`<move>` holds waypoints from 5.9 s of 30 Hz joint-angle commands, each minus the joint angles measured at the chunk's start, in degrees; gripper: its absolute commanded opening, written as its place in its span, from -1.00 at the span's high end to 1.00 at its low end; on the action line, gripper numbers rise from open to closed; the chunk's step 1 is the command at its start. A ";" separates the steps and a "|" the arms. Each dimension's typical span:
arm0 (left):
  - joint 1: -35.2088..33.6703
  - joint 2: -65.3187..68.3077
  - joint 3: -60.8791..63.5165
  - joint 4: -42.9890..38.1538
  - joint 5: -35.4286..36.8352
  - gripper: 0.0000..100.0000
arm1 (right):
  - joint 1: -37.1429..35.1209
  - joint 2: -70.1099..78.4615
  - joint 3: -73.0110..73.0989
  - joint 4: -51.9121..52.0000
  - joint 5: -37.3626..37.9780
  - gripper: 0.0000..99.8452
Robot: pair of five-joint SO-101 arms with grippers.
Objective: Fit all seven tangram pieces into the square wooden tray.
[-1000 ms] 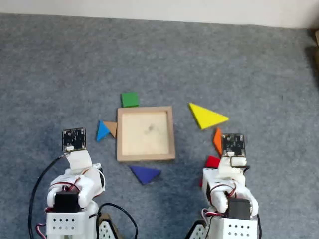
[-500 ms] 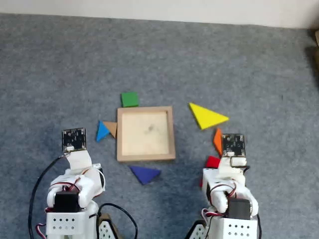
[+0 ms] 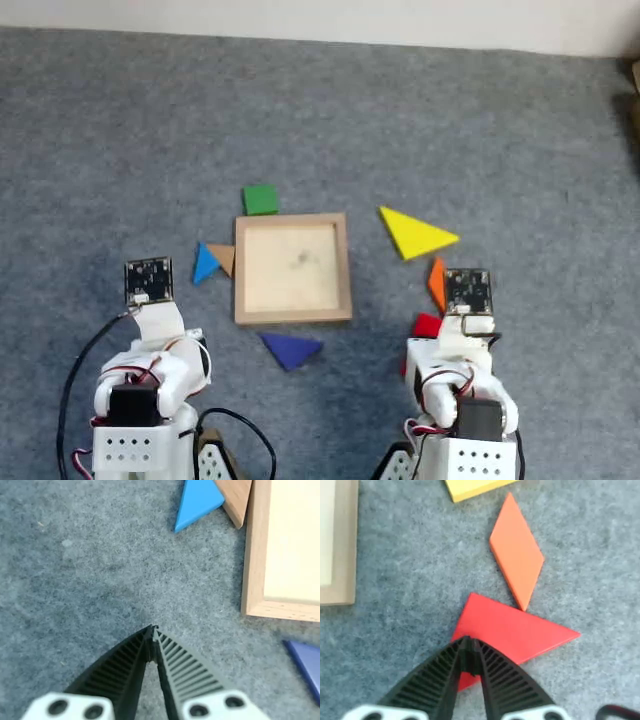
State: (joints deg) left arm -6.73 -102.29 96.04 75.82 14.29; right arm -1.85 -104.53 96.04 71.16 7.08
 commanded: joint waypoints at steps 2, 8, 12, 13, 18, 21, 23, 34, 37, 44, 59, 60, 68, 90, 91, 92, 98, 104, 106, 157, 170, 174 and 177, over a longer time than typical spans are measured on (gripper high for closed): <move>1.10 -2.95 1.10 0.09 0.09 0.99 | 0.84 -0.92 5.32 0.48 -0.26 0.99; 1.10 -2.95 1.10 0.09 0.09 0.99 | 0.84 -0.92 5.32 0.48 -0.26 0.99; 1.10 -2.95 1.10 0.09 0.09 0.99 | 0.84 -0.92 5.32 0.48 -0.26 0.99; 1.10 -2.95 1.10 0.09 0.09 0.99 | 0.84 -0.92 5.32 0.48 -0.26 0.99; 1.10 -2.95 1.10 0.09 0.09 0.99 | 0.84 -0.92 5.32 0.48 -0.26 0.99; 1.10 -2.95 1.10 0.09 0.09 0.99 | 0.84 -0.92 5.32 0.48 -0.26 0.99; 1.10 -2.95 1.10 0.09 0.09 0.99 | 0.84 -0.92 5.32 0.48 -0.26 0.99; 1.10 -2.95 1.10 0.09 0.09 0.99 | 0.84 -0.92 5.32 0.48 -0.35 0.99; 1.10 -2.95 1.10 0.09 0.09 0.99 | 0.84 -0.92 5.32 0.48 -0.35 0.99; 1.10 -2.95 1.10 0.09 0.09 0.99 | 0.84 -0.92 5.32 0.48 -0.26 0.99; 1.10 -2.95 1.10 0.09 0.09 0.99 | 5.23 -0.92 3.74 -0.57 16.70 0.99; 1.10 -2.95 1.10 0.09 0.09 0.99 | 6.37 -0.92 2.59 -1.98 17.49 0.99; 1.10 -2.95 1.10 0.09 0.09 0.99 | 8.57 -0.84 -4.79 -6.20 9.41 0.99; 1.10 -2.95 1.10 0.09 0.09 0.99 | 4.79 50.95 -47.43 1.19 -3.69 0.63; 1.10 -2.95 1.10 0.09 0.09 0.99 | 3.91 53.05 -47.87 1.19 -3.78 0.61; 1.10 -2.95 1.10 0.09 0.09 0.99 | 3.03 54.90 -48.40 1.10 -3.87 0.61; 1.10 -2.95 1.10 0.09 0.09 0.99 | -3.03 64.92 -51.30 1.19 -8.35 0.60; 1.10 -2.95 1.10 0.09 0.09 0.99 | -8.48 73.27 -51.12 -3.91 -29.36 0.60; 1.10 -2.95 1.10 0.09 0.09 0.99 | -8.40 75.12 -50.86 -7.78 -34.20 0.60; 1.10 -2.95 1.10 0.09 0.09 0.99 | -1.01 92.79 -44.09 -19.47 -53.36 0.27; 1.10 -2.95 1.10 0.09 0.09 0.99 | -0.13 92.26 -42.51 -19.38 -53.10 0.67; 1.10 -2.95 1.10 0.09 0.09 0.99 | 1.71 92.18 -42.51 -19.03 -48.62 0.72; 1.10 -2.95 1.10 0.09 0.09 0.99 | 2.07 92.18 -42.42 -18.95 -45.36 0.72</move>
State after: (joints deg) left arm -6.73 -102.29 96.04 75.82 14.29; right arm -0.88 -12.22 53.49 53.05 -42.33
